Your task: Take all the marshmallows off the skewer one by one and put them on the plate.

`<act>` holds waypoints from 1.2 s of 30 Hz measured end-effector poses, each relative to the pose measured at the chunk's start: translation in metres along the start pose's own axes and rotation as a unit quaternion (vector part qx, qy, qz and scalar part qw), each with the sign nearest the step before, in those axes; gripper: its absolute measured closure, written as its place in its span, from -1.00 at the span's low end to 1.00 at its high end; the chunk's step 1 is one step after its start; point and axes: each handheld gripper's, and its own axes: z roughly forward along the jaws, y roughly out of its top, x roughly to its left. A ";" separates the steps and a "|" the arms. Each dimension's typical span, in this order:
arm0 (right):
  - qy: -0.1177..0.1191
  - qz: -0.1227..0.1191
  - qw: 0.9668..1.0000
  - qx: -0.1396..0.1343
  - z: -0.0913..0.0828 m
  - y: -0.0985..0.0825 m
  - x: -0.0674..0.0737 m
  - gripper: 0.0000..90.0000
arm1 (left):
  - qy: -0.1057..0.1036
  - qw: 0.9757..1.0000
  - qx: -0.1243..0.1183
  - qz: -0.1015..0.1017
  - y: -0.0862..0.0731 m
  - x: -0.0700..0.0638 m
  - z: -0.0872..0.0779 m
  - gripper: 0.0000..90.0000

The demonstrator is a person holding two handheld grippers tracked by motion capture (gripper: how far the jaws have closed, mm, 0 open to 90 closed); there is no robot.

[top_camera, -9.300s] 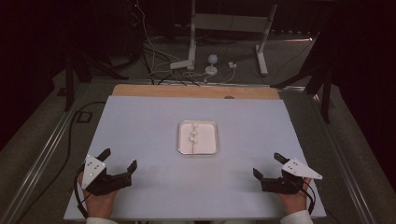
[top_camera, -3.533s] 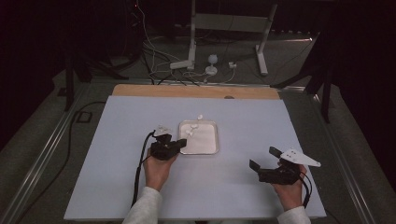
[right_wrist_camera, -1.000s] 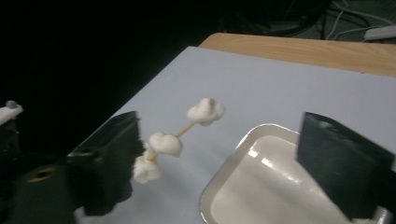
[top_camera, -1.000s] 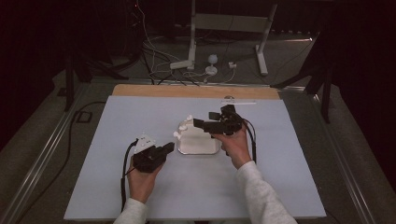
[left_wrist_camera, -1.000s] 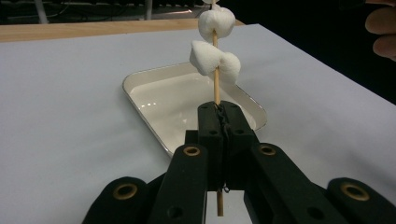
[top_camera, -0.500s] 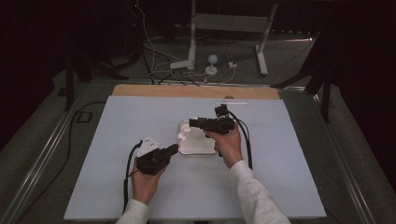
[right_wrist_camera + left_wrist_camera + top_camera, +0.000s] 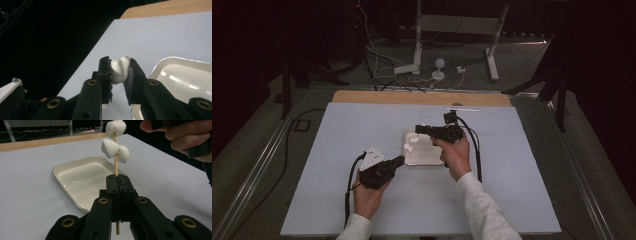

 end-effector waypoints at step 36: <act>-0.109 -0.057 0.992 0.013 -0.005 0.000 -0.019 0.75 | 0.029 0.999 0.018 -0.008 -0.008 0.009 -0.004 1.00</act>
